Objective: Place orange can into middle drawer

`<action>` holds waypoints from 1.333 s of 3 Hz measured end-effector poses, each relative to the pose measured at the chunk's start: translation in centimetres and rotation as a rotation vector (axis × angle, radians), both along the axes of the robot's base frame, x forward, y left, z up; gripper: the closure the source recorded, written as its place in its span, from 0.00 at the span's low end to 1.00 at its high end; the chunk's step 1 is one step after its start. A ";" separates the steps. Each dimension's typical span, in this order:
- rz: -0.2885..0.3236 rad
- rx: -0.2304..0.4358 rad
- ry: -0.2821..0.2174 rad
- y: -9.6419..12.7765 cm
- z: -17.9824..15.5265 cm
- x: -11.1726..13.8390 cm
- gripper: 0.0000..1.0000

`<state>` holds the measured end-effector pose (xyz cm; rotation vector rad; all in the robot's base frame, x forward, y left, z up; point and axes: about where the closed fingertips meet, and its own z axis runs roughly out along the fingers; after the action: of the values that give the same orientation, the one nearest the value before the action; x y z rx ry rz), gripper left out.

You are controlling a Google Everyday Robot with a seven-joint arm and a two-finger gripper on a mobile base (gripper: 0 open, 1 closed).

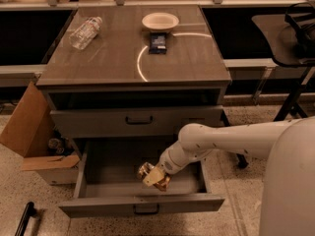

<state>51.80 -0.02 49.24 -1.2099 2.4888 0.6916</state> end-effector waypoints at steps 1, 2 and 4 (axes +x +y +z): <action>-0.067 0.004 -0.034 -1.5 -1.4 1.9 0.58; -0.089 0.027 -0.050 -1.6 -2.6 3.4 0.35; -0.044 0.103 -0.069 1.4 -3.9 6.0 0.00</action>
Offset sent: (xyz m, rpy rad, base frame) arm 0.0571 -0.0176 -0.0395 0.0623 -0.0752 -0.1167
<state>57.82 1.33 45.30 -1.1196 2.3850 0.7434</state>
